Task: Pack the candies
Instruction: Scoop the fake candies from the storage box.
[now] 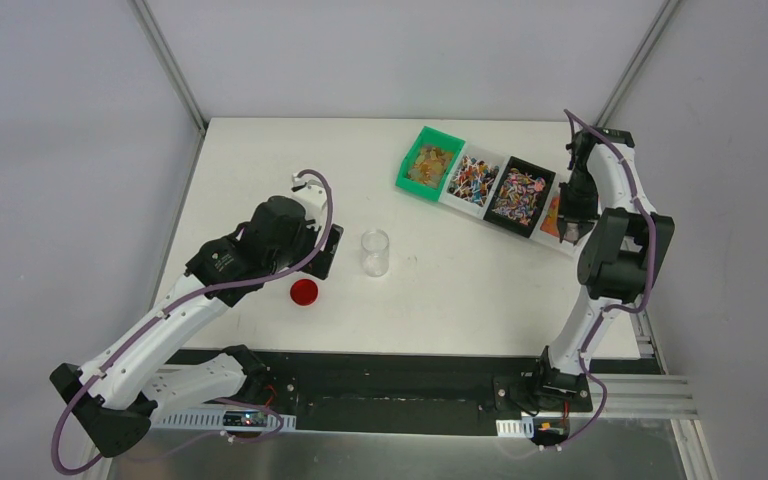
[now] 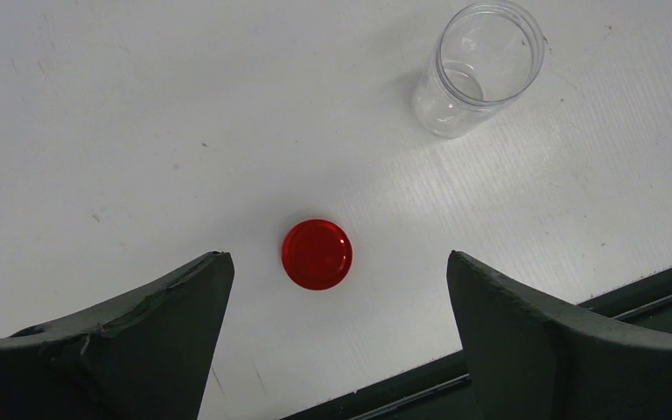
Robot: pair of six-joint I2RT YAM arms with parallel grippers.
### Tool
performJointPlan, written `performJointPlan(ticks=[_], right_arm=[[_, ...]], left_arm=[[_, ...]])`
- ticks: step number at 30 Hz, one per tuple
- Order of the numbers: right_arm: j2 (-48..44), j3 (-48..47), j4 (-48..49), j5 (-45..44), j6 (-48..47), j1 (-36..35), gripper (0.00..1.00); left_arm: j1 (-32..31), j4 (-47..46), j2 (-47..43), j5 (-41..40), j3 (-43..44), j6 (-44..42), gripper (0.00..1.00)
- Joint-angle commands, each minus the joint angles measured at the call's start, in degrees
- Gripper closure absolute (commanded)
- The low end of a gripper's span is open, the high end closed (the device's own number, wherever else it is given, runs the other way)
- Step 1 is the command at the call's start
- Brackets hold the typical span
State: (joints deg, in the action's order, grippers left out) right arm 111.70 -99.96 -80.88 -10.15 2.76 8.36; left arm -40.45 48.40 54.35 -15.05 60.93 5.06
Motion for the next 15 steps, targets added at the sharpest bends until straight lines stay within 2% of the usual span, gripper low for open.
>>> performJointPlan(ticks=[1, 15], right_arm=[[-4.81, 3.15, 6.14, -1.15, 0.52, 0.29, 1.0], [-12.14, 15.12, 16.08, -3.62, 1.79, 0.25, 1.0]], left_arm=[[0.1, -1.86, -1.18, -1.43, -0.46, -0.83, 0.03], [0.1, -1.95, -1.41, -0.57, -0.54, -0.75, 0.02]])
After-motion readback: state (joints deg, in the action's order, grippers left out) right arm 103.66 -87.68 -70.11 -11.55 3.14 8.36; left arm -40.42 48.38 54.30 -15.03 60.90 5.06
